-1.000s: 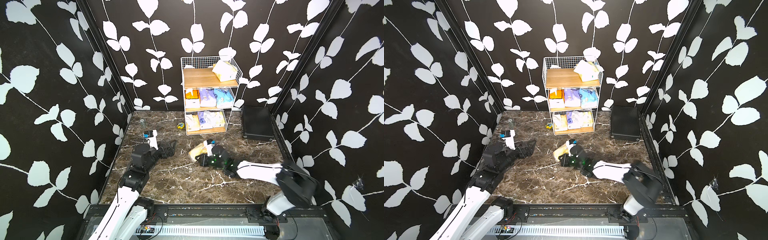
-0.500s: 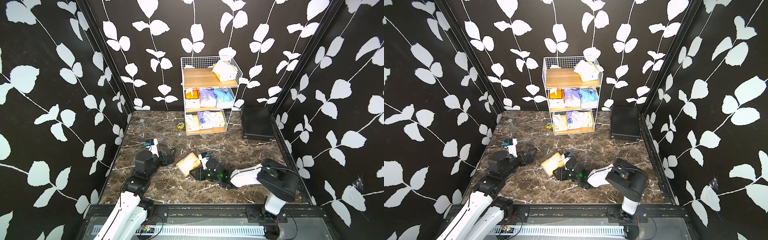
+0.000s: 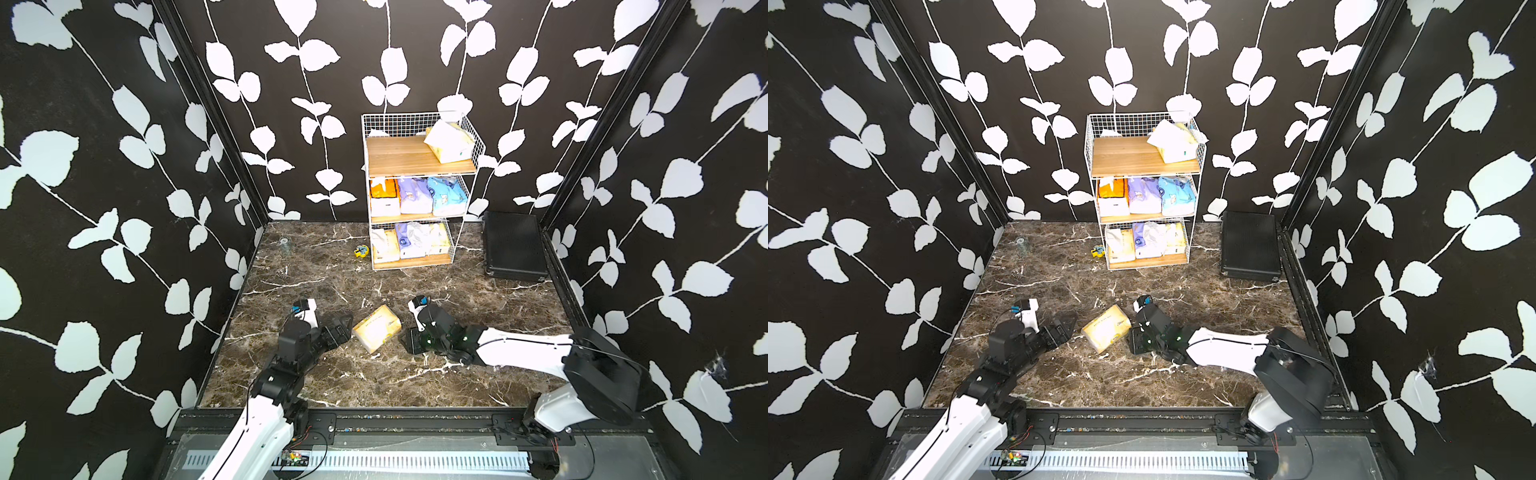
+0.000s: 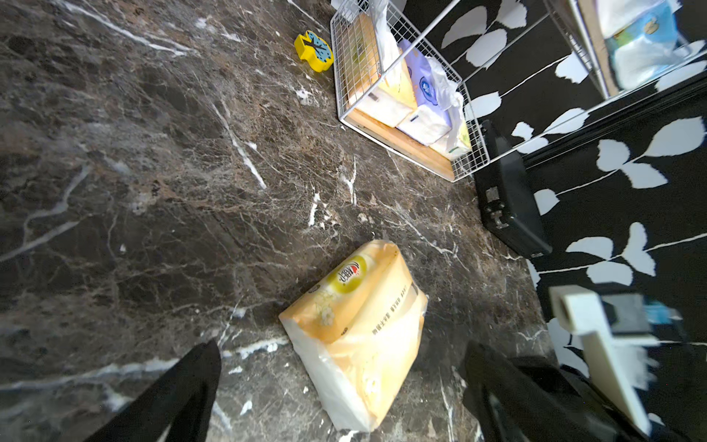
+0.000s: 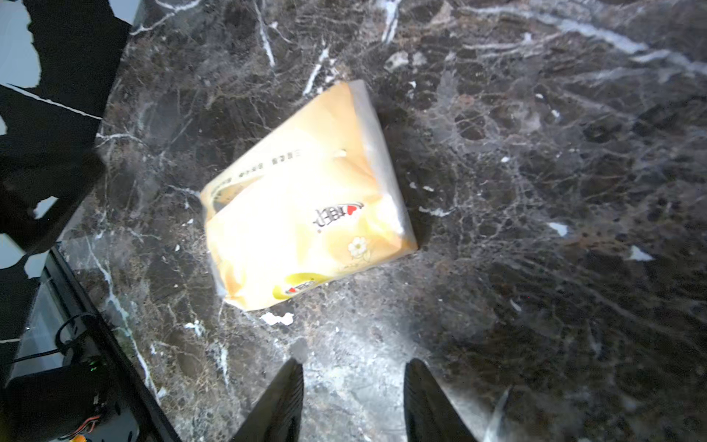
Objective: Remove the tissue boxes from the shelf
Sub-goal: Place the box of tissues at the center of the board.
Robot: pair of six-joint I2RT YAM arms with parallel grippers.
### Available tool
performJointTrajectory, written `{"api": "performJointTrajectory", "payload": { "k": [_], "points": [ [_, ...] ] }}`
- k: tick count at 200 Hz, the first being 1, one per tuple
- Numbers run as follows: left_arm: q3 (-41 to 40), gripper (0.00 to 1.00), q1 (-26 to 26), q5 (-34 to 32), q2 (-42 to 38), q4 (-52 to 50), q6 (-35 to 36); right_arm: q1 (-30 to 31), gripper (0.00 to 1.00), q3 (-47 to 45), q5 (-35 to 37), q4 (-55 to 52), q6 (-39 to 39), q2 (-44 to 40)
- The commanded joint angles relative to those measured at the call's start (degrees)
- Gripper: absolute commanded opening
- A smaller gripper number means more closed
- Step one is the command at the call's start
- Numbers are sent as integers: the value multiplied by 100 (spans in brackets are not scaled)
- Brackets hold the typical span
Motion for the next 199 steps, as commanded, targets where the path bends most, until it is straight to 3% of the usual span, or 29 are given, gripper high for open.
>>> {"api": "performJointTrajectory", "payload": {
  "k": [1, 23, 49, 76, 106, 148, 199],
  "points": [
    [-288, 98, -133, -204, -597, -574, -395, -260, 44, 385, -653, 208, -407, 230],
    [-481, 98, -198, -236, -905, -632, -482, -339, 48, 725, -1007, 164, -744, 528],
    [-381, 99, -289, -222, -541, -517, -352, -353, 51, 947, -1274, 164, -983, 746],
    [-213, 99, -534, -251, 400, 74, -257, -370, 53, 962, -1191, 188, -1140, 784],
    [41, 99, -1206, -655, 1645, 908, -262, -488, 55, 722, -904, 216, -1194, 358],
    [304, 99, -1922, -1154, 2981, 2003, -367, -1106, 37, 493, -809, 8, -917, -156],
    [527, 99, -1982, -1358, 3894, 2667, -266, -1340, 36, 780, -1465, 521, -584, 753]
  ]
}}
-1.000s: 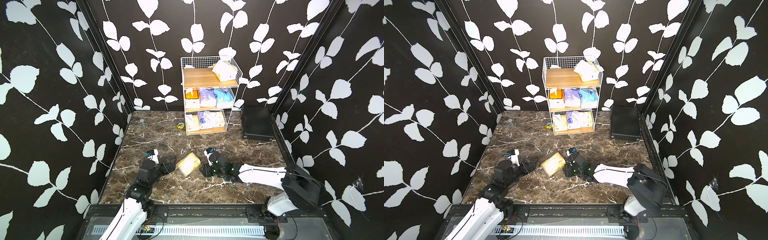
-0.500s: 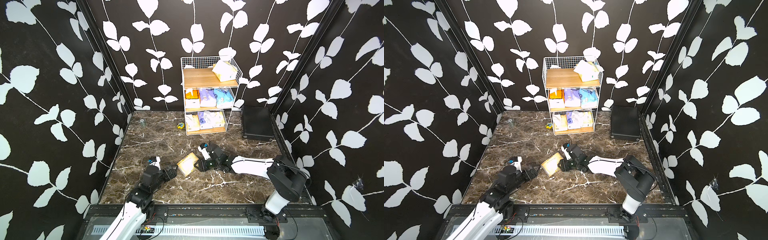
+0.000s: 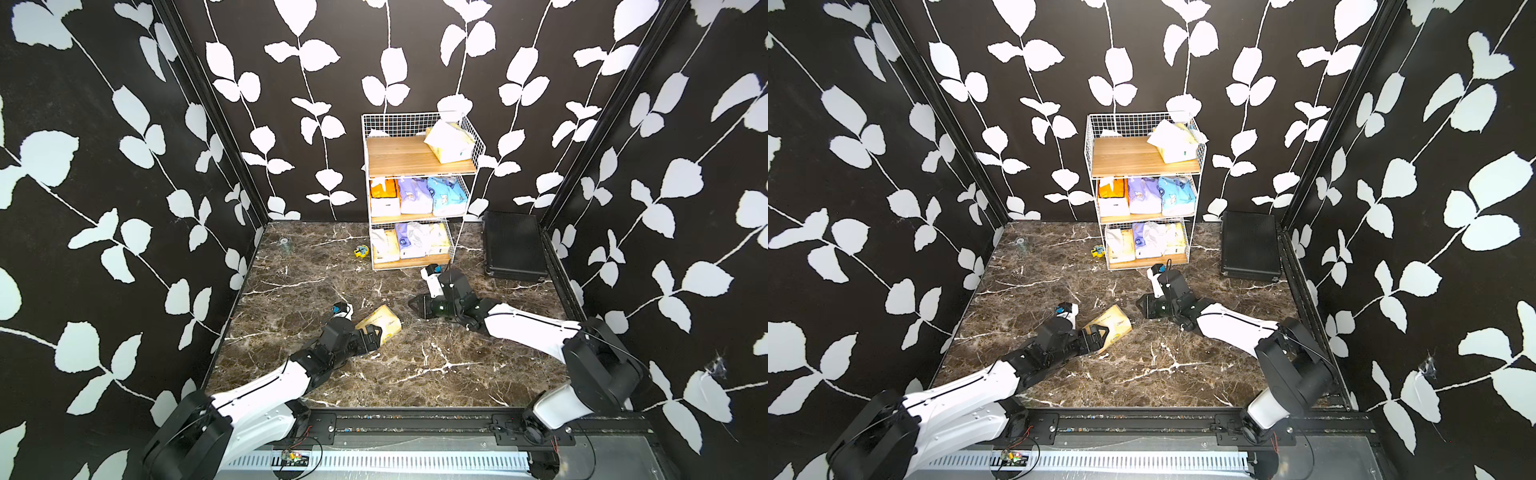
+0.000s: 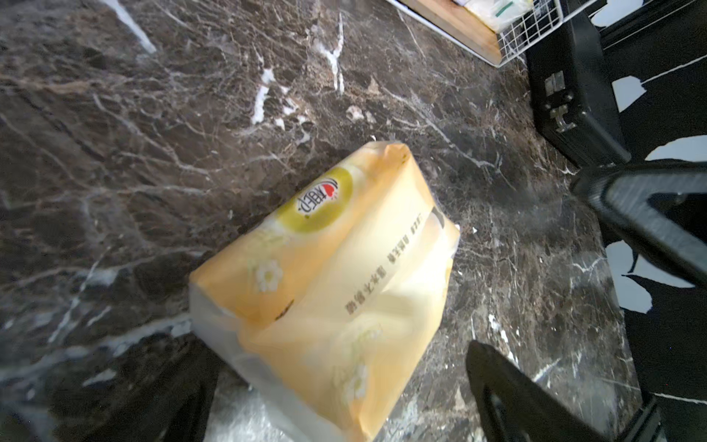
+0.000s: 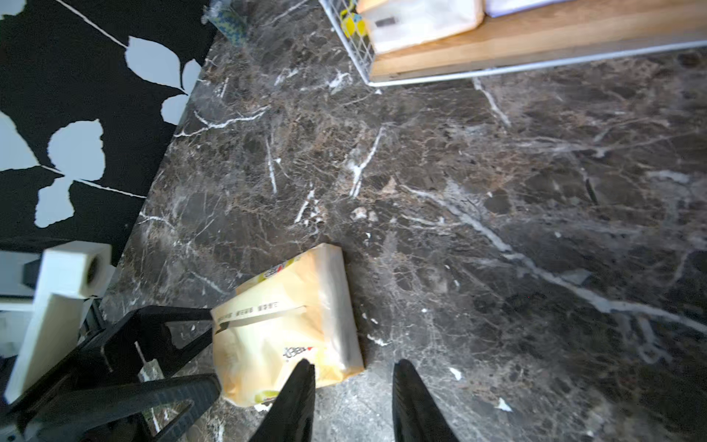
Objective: Remove the tissue boxes from the shelf
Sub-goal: Place the box of tissues at the center of the board, then adjust the shelf at the center of the board.
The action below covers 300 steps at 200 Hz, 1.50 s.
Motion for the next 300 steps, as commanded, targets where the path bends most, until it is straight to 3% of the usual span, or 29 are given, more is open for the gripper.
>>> {"api": "performJointTrajectory", "payload": {
  "k": [1, 34, 93, 117, 155, 189, 237, 271, 300],
  "points": [
    [221, 99, -20, -258, 203, 556, 77, 51, 36, 89, -414, 372, 225, 527],
    [523, 99, -20, -372, 687, 597, 248, 133, 35, 123, -696, 1114, 573, 1026],
    [1261, 99, -20, -923, 1252, 264, 864, 533, 35, 124, -481, 1212, 658, 1097],
    [1552, 99, 13, -1352, 880, -419, 1271, 540, 37, -95, 83, 1036, 553, 603],
    [2283, 99, 350, -1497, -1, -1589, 2295, 504, 47, 271, 1043, -360, -124, -489],
    [3474, 99, 871, -823, 38, -2225, 3171, 306, 50, 709, 1443, -1168, -489, -1420],
    [5952, 99, 992, -680, 1272, -3188, 4109, -55, 54, 1977, 1817, -2069, -1034, -2014],
    [6205, 99, 1312, -173, 1677, -2233, 4217, -366, 60, 3153, 2559, -2427, -1091, -1949],
    [6936, 99, 1359, 189, 2172, -2647, 4476, -702, 61, 3613, 2585, -1771, -782, -1801]
  ]
}}
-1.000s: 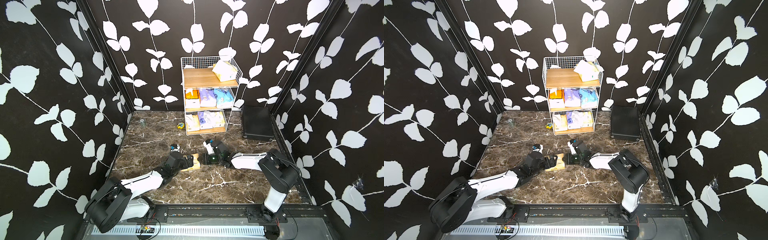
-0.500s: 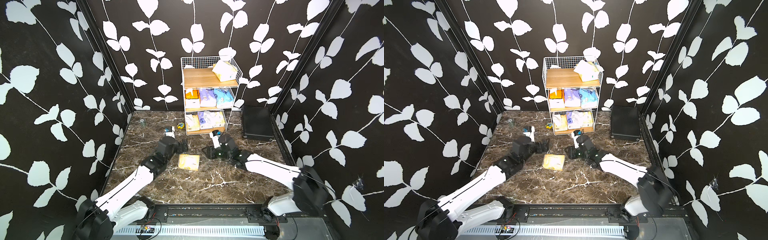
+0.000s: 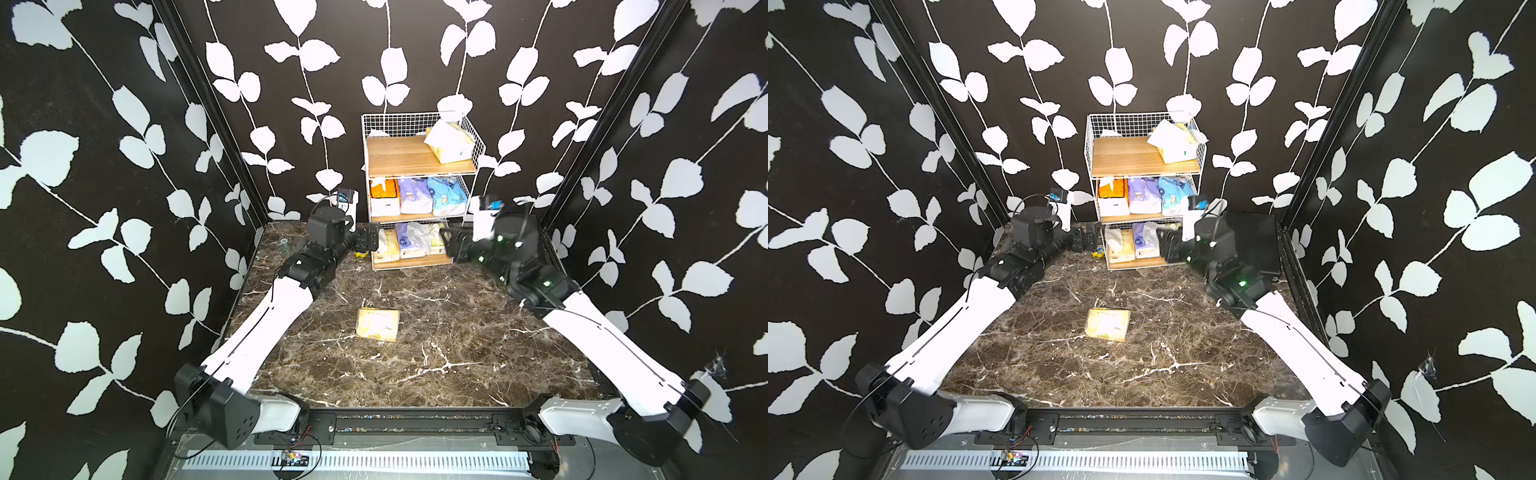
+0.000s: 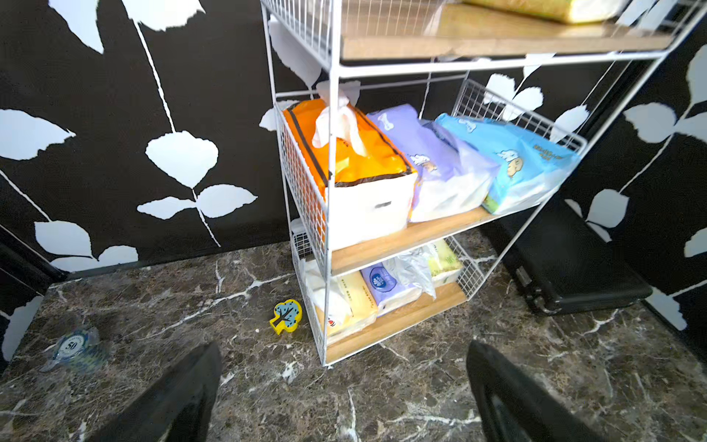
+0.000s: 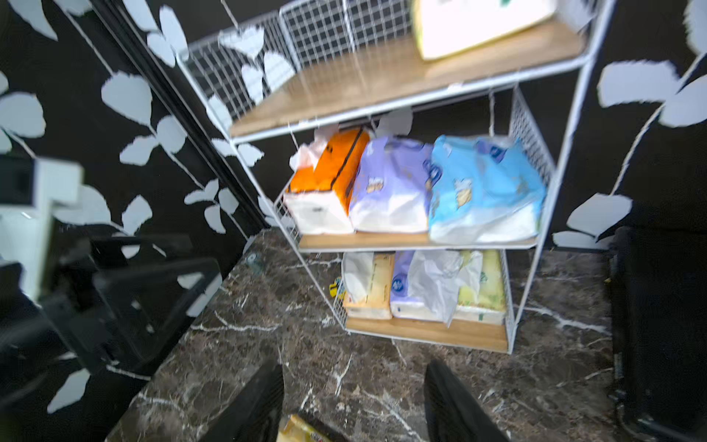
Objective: Remove the tissue boxes from the shelf
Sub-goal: Adjust the shelf at the center of the board.
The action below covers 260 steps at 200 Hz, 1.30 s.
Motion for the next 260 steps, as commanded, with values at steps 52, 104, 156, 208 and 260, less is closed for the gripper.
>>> {"api": "performJointTrajectory", "payload": {
  "k": [52, 104, 156, 208, 260],
  "points": [
    [123, 99, 311, 1188, 439, 160, 449, -435, 64, 2114, 108, 769, 319, 1526],
    [167, 99, 917, 2398, 509, 358, -315, -429, 67, 4027, 463, 408, -973, 3165],
    [-191, 99, 947, 2464, 259, 451, -280, -421, 70, 5679, 1294, -219, -1611, 4303],
    [-237, 99, 959, 2541, 226, 419, -309, -440, 71, 6379, 1717, -411, -1791, 4892],
    [-205, 99, 958, 2675, 240, 400, -368, -478, 69, 6732, 1581, -462, -1765, 5284]
  ]
}}
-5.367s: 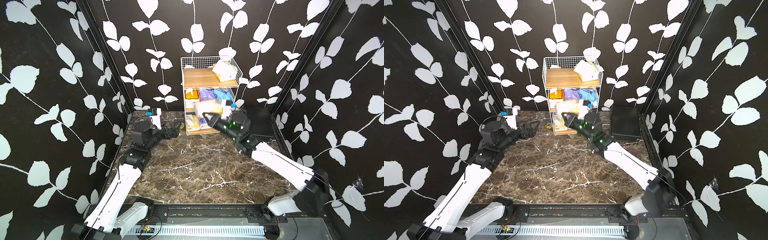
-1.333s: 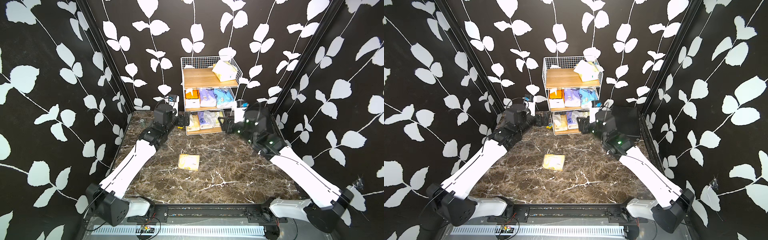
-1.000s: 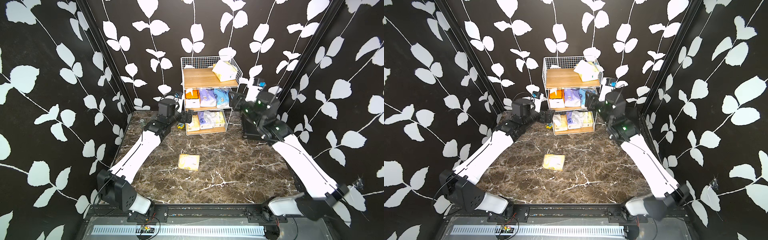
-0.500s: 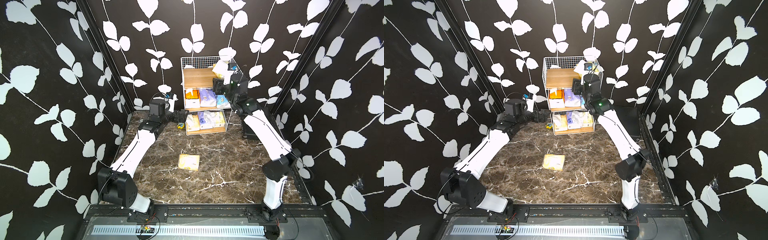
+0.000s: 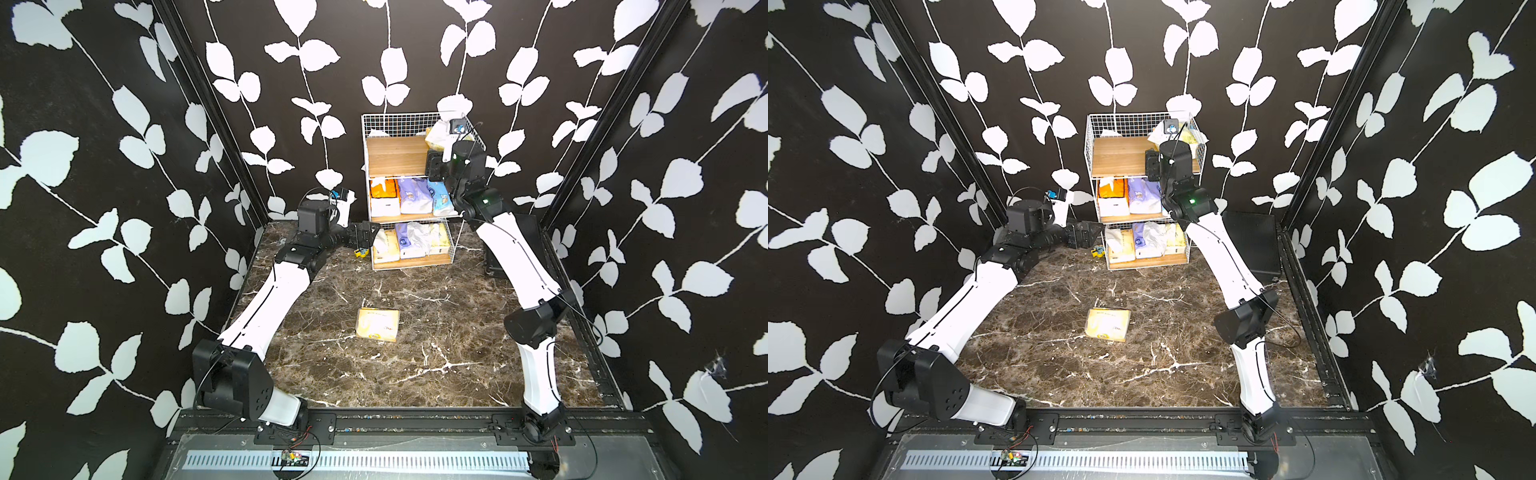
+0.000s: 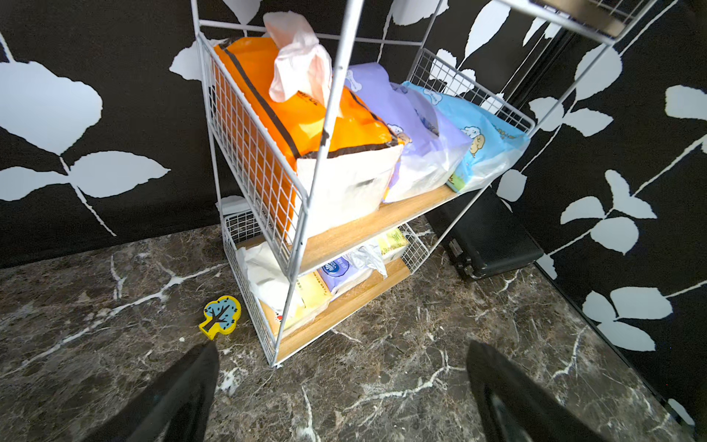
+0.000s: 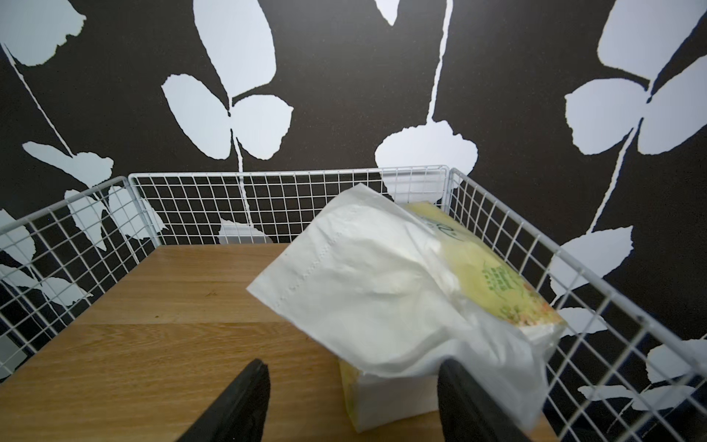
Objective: Remove the tissue boxes from the shelf
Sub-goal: Adjust the shelf at the center of the board.
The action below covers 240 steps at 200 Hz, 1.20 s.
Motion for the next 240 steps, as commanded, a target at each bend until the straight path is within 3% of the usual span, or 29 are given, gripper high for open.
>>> {"api": "performJointTrajectory", "payload": {
  "k": [1, 43, 123, 177, 240],
  "points": [
    [-48, 99, 10, 135, -197, 76, -42, -42, 69, 273, 92, 35, -32, 141],
    [-73, 99, 5, 153, -190, 53, 3, -60, 58, 172, 34, 141, -108, 119],
    [-24, 99, 19, 203, -150, 33, -95, -59, 0, -338, -294, 171, -196, -441],
    [-17, 99, 23, 248, -67, 24, -147, -58, 0, -831, -840, -90, 145, -871],
    [24, 99, 32, 381, -36, 70, -289, -61, 0, -1449, -974, -235, 443, -1367]
  ]
}}
